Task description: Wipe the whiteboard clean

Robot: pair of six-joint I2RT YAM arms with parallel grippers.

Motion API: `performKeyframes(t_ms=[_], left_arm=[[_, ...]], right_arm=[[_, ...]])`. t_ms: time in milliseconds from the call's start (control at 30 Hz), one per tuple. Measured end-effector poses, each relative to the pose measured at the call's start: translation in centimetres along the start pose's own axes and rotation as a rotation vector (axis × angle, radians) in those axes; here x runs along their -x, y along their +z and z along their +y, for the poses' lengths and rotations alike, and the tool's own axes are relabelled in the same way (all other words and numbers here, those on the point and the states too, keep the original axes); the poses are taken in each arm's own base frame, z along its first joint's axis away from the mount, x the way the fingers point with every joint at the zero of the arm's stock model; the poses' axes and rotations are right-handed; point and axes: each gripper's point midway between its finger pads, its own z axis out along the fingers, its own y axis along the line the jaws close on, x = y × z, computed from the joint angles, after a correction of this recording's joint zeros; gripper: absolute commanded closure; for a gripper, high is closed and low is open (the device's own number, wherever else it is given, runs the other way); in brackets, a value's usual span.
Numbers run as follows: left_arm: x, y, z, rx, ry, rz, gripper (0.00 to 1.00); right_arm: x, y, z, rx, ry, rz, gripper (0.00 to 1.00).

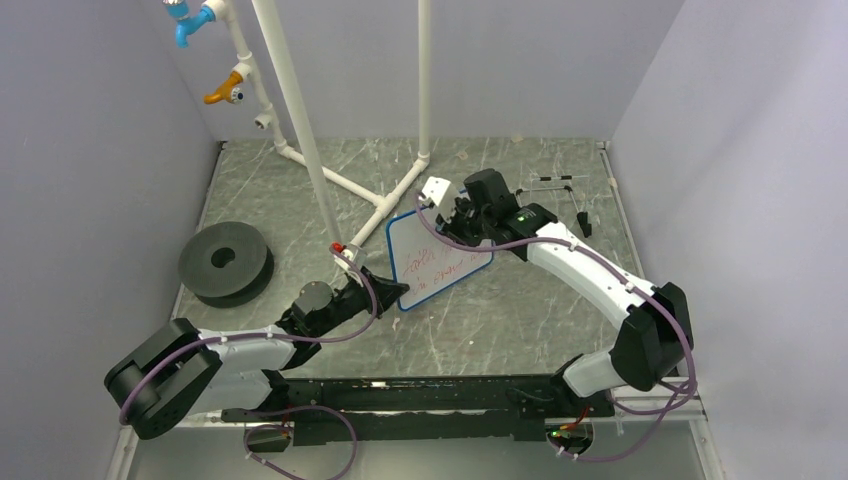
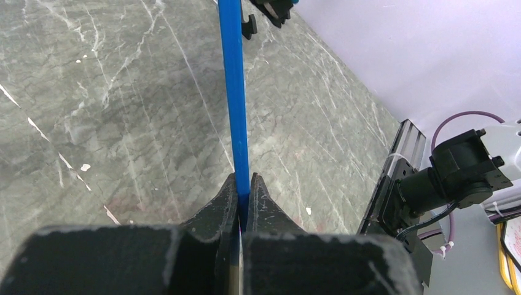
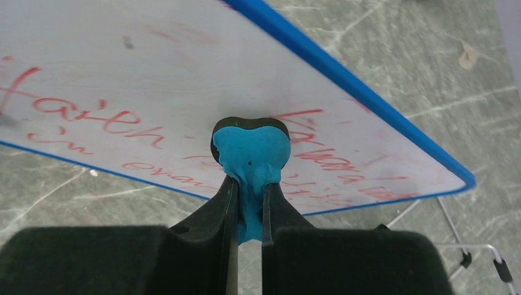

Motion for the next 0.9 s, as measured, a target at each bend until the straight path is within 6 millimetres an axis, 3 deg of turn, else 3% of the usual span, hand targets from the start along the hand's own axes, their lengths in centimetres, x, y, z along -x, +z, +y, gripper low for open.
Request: performKeyframes(t_ms=[200, 467, 633, 767, 900], left_arm=[[0.0, 0.0, 0.0, -0.001, 0.001, 0.0, 1.0], [-0.3, -0.1, -0.3, -0.018, 0.014, 0.014, 1.0], [-0.3, -0.1, -0.3, -0.023, 0.017, 0.017, 1.0], [-0.4, 0.0, -0.3, -0.025, 0.016, 0.017, 1.0], [-0.4, 0.1, -0.3, -0.028, 0.014, 0.016, 1.0]], right_arm=[[-0.9, 0.0, -2.0, -0.08, 0.025, 0.0, 1.0], [-1.4, -0.4, 0.0, 0.01, -0.038, -0.023, 1.0], [-0.4, -0.8, 0.8, 0.056, -0.045, -0.031, 1.0], [1.3, -1.3, 0.0, 0.028, -0.03, -0.055, 1.0], [1.4, -1.3, -0.9, -0.021, -0.006, -0.049, 1.0]])
